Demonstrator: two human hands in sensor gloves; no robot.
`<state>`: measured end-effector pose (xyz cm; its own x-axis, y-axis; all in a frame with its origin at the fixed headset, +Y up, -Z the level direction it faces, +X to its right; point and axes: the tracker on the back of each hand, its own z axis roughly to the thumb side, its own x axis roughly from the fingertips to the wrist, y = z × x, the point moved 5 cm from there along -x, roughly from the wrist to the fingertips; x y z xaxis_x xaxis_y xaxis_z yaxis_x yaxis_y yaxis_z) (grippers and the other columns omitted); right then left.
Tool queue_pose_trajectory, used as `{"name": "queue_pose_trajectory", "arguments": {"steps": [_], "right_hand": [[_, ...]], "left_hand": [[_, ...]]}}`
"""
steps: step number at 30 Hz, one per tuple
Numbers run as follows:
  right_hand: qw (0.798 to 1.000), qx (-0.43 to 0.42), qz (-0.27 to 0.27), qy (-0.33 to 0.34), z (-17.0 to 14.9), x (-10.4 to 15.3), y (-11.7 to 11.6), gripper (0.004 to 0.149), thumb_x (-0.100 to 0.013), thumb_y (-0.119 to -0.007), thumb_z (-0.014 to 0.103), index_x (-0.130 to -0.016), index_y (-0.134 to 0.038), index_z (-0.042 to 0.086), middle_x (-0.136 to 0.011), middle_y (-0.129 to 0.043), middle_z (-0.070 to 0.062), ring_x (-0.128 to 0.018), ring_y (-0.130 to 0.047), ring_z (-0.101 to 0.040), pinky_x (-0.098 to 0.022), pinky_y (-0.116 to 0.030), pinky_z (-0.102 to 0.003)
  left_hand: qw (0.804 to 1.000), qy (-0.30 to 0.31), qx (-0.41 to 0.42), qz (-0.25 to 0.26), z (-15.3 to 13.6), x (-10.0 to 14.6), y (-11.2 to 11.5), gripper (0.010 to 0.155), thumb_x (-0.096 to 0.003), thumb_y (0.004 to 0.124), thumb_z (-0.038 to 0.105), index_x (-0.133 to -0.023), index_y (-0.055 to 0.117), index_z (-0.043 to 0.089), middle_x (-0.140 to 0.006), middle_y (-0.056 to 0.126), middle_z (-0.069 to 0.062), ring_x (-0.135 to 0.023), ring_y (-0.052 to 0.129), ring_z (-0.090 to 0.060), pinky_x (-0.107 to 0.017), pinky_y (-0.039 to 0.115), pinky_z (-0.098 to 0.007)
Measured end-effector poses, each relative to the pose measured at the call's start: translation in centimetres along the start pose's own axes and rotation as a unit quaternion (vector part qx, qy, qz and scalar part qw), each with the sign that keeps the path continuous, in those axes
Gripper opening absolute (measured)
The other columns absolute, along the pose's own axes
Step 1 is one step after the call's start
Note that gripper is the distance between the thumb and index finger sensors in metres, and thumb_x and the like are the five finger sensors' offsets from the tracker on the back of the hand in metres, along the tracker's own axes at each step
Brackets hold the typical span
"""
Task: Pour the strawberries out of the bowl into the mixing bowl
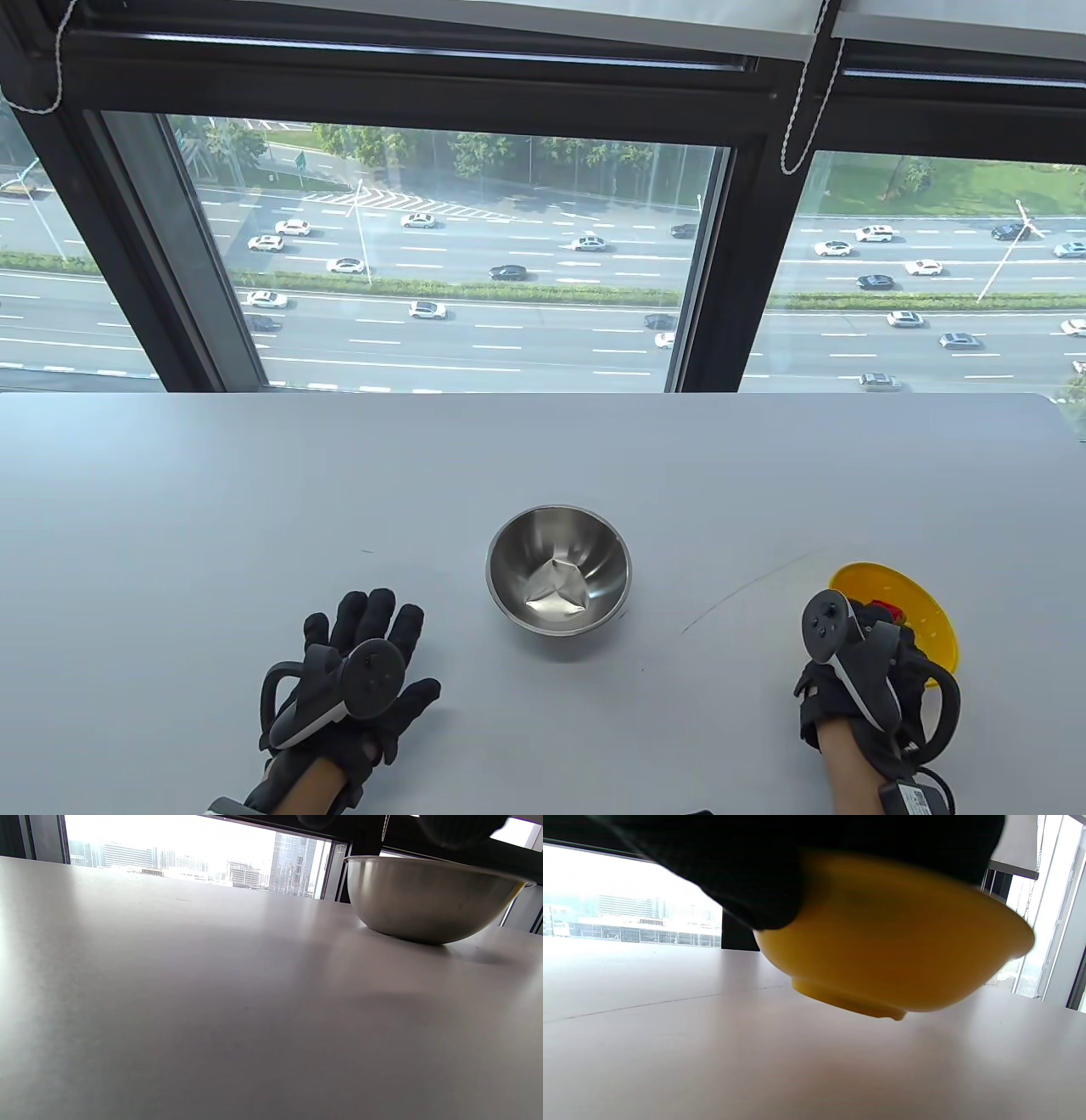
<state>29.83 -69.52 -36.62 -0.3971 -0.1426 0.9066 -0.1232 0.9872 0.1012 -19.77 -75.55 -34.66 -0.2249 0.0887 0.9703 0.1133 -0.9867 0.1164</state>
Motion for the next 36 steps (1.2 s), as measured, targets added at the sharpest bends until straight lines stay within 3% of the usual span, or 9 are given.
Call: {"name": "queue_pose_trajectory", "arguments": {"steps": [19,36], "right_hand": [[0.985,-0.039,-0.110,0.125,4.6,2.9,5.2,0.043,-0.034,-0.094,0.024,-0.075,-0.082,0.030,-0.077,-0.091,0.000,-0.068,-0.088,-0.029,-0.057,-0.072,-0.055],[0.943,-0.129,-0.161,0.261,11.1,6.3,9.6,0.042,-0.034,-0.094,0.024,-0.073,-0.082,0.035,-0.078,-0.091,0.004,-0.079,-0.083,-0.029,-0.065,-0.065,-0.060]], "left_hand": [[1.000,-0.001,-0.002,-0.003,-0.1,0.0,0.1,0.086,-0.0405,0.064,0.068,-0.111,0.032,0.030,-0.120,0.015,-0.008,-0.112,0.018,-0.043,-0.070,0.014,-0.073],[1.000,0.000,-0.004,-0.001,-0.1,-0.1,0.1,0.086,-0.0404,0.064,0.068,-0.111,0.032,0.030,-0.120,0.014,-0.008,-0.112,0.017,-0.043,-0.070,0.014,-0.073]]}}
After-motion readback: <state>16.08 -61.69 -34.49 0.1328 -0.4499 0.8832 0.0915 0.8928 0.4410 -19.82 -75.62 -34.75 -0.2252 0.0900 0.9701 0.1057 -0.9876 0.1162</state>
